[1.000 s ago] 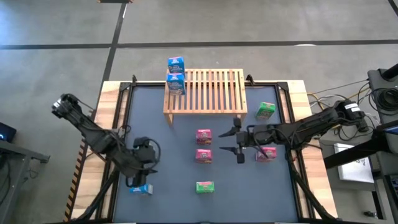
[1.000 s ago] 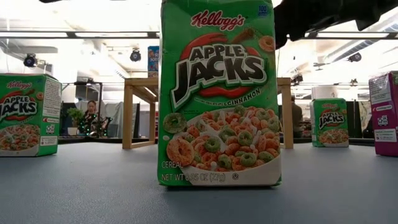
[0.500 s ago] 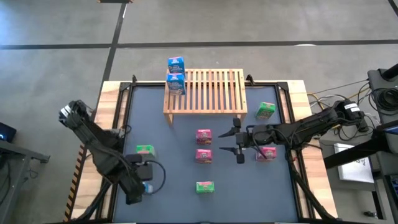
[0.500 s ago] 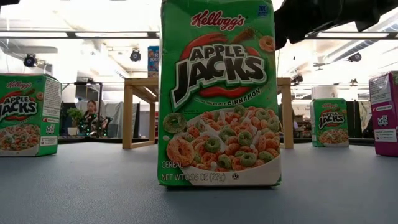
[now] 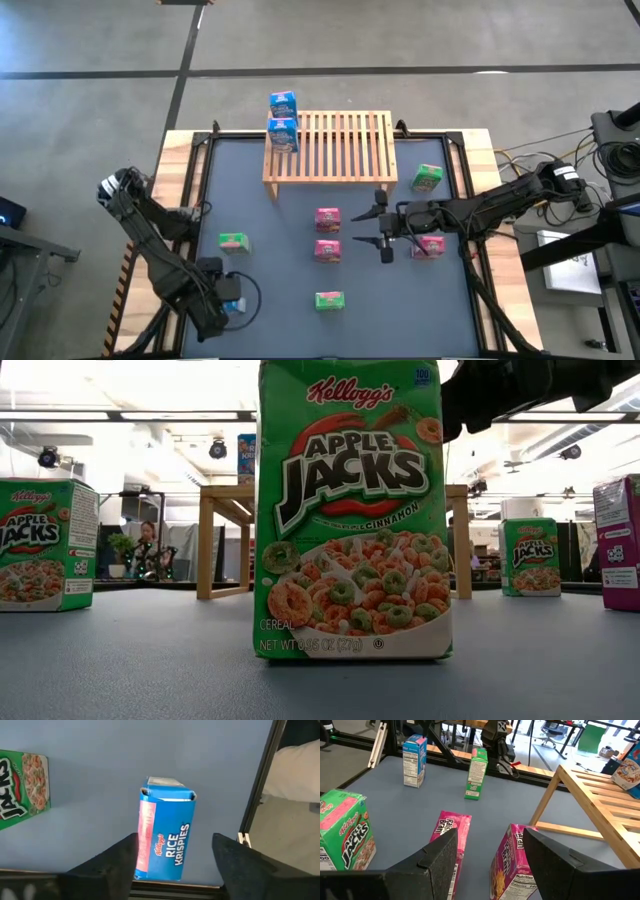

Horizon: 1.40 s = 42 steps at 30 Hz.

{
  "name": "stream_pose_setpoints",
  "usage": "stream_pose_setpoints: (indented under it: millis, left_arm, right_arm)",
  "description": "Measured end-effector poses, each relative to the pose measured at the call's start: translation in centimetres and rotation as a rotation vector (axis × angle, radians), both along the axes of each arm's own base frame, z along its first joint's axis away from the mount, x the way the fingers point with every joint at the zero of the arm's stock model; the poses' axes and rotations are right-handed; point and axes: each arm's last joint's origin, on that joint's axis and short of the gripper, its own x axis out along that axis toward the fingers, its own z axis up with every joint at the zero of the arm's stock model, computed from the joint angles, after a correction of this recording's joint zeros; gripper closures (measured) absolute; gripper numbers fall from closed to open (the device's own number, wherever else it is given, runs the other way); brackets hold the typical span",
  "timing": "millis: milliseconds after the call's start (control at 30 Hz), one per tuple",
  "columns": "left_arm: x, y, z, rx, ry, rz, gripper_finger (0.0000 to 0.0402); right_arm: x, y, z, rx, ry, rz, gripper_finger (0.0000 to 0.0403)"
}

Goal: Stack cereal on shelf
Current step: Put the blue cereal box on the shelf aligned with the other blue cereal boxes

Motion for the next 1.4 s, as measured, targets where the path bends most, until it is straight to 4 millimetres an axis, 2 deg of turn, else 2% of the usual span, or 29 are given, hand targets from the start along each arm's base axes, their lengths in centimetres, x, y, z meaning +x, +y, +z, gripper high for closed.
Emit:
stream_pose_setpoints:
  millis: [233, 433, 567, 833, 967, 1133, 1267, 1400]
  left_arm:
    - [-0.3, 0.4, -1.5, 0.041, 0.029, 0.006, 0.0093]
    - [-0.4, 0.4, -3.7, 0.008, 0.049, 0.000, 0.0098]
    - [-0.5, 0.4, -3.8, 0.008, 0.050, 0.000, 0.0131]
    - [-0.5, 0.5, -3.6, 0.003, 0.044, -0.020, 0.0235]
    - [-0.5, 0.7, -3.3, -0.002, 0.041, -0.018, 0.0272]
    - [0.0, 1.4, -1.3, -0.006, -0.005, 0.004, 0.0285]
    - [1.4, 2.6, 2.2, 0.009, -0.122, -0.024, 0.0280]
    - [2.2, 4.6, 6.0, 0.130, -0.205, -0.057, 0.0274]
  right_arm:
    - [0.0, 0.0, 0.0, 0.003, 0.000, -0.001, 0.0188]
    - [0.0, 0.0, 0.0, 0.003, 0.000, -0.001, 0.0188]
    - [0.0, 0.0, 0.0, 0.001, 0.000, 0.000, 0.0188]
    - [0.0, 0.0, 0.0, -0.002, 0.000, 0.000, 0.0188]
    - [0.0, 0.0, 0.0, -0.004, 0.000, 0.001, 0.0188]
    - [0.0, 0.0, 0.0, -0.005, 0.000, 0.001, 0.0188]
    - [0.0, 0.0, 0.0, -0.014, -0.003, 0.003, 0.0188]
    - [0.0, 0.0, 0.1, -0.013, -0.009, 0.003, 0.0188]
